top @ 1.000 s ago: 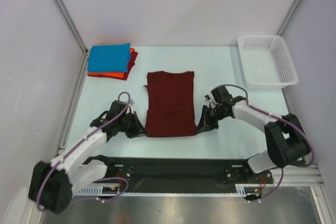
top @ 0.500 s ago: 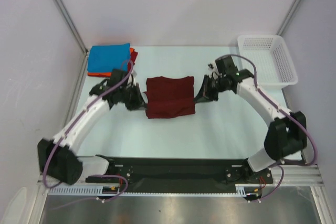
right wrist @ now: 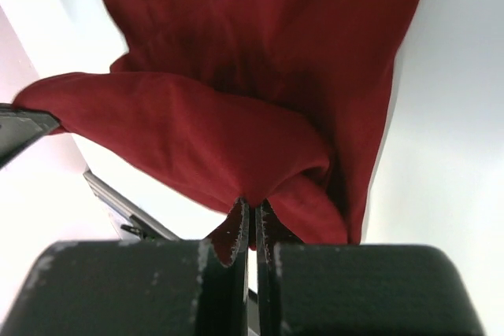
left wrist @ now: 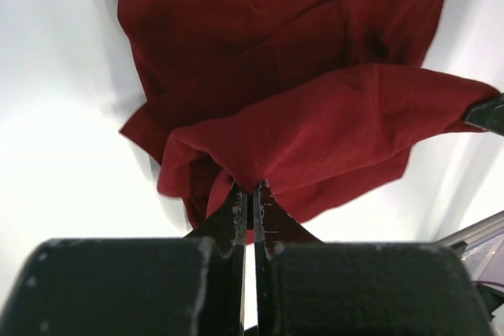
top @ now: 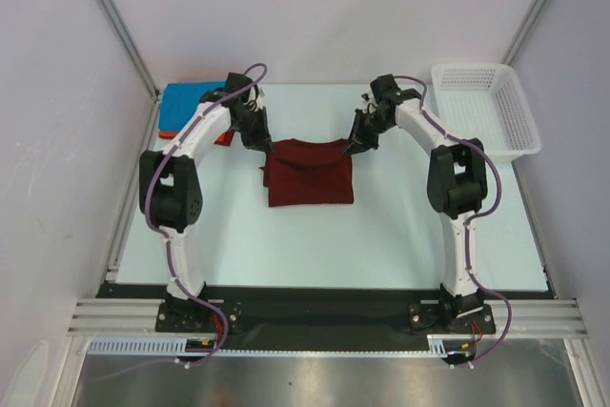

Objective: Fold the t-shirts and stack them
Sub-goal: Fold the tshirt

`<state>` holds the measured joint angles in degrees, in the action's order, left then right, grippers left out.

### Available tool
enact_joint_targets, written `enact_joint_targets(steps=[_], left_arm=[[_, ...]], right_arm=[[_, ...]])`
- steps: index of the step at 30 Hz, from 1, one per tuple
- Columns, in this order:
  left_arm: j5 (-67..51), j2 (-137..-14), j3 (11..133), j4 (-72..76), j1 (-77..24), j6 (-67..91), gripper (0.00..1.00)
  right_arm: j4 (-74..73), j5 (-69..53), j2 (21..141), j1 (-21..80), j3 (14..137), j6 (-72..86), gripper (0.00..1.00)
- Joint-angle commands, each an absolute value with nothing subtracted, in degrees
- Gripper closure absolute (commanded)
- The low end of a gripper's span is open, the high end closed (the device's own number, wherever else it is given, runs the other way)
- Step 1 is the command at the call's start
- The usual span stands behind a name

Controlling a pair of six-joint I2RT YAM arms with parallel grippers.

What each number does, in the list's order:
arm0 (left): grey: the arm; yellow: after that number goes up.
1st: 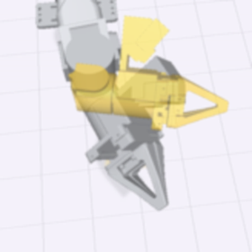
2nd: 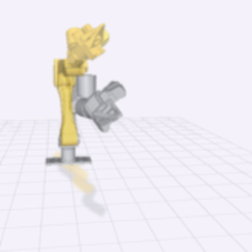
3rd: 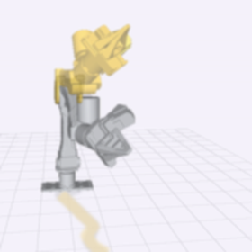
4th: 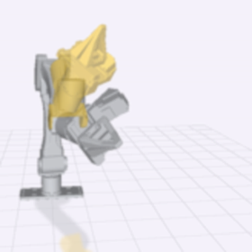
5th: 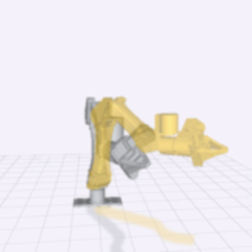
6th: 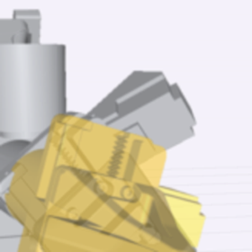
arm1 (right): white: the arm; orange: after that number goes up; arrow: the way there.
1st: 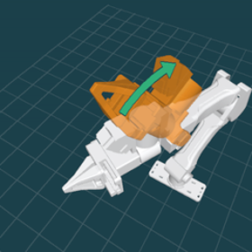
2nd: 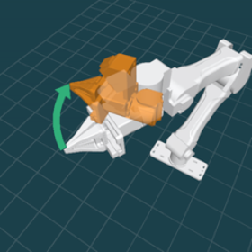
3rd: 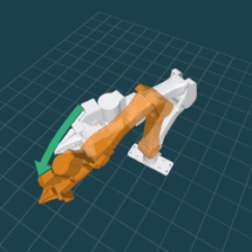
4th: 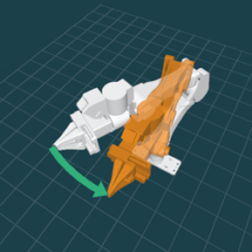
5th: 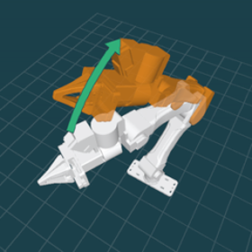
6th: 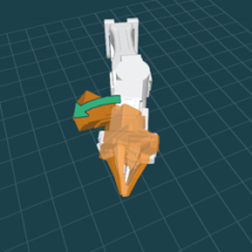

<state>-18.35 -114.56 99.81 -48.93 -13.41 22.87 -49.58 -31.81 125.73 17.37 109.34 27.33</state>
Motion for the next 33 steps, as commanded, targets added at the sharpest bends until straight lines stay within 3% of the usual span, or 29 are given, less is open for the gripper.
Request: enact_joint_targets(steps=[1, 13, 17, 19, 20, 22, 23, 25, 26, 29, 33], left_arm=[[-20.3, -116.27, 104.15, -49.75, -12.83, 20.56, 1.0], [-22.06, -121.29, 104.33, -44.75, -12.13, 23.11, 1.0], [-22.41, -121.82, 103.01, -42.37, -11.34, 24.25, 0.99], [-22.77, -121.9, 102.48, -40.7, -10.9, 24.96, 0.94], [-22.33, -121.99, 102.39, -40.52, -10.81, 25.31, 0.89], [-21.45, -121.82, 101.87, -38.6, -10.37, 25.58, 0.74], [-20.84, -121.47, 101.78, -38.15, -10.11, 25.84, 0.65], [-18.65, -120.68, 101.78, -36.75, -9.58, 25.93, 0.61], [-17.85, -119.8, 101.6, -36.22, -9.49, 26.28, 0.51], [-14.86, -116.46, 101.95, -35.95, -9.32, 26.37, 0.46], [-16.51, -110.93, 99.94, -36.13, -9.67, 26.37, 0.49]], right_arm=[[-51.24, -32.69, 127.87, 16.88, 115.22, 27.68, 1.0], [-45.8, -36.38, 133.94, 14.94, 116.72, 28.74, 0.99], [-42.55, -37.44, 135.61, 14.5, 117.16, 29.44, 0.93], [-41.05, -37.27, 135.7, 14.24, 117.07, 30.23, 0.9], [-39.83, -37.35, 136.14, 14.06, 117.16, 30.5, 0.82], [-38.59, -37.71, 136.67, 13.63, 118.2, 31.11, 0.76], [-37.8, -37.62, 137.54, 13.45, 118.91, 31.46, 0.67], [-37.62, -38.06, 139.04, 13.1, 121.28, 31.99, 0.58], [-38.31, -37.88, 139.65, 13.01, 124.33, 32.17, 0.53], [-39.98, -36.83, 141.41, 12.57, 129.43, 32.78, 0.47], [-48.5, -30.44, 140.72, 13.09, 134.03, 29.01, 0.44]])
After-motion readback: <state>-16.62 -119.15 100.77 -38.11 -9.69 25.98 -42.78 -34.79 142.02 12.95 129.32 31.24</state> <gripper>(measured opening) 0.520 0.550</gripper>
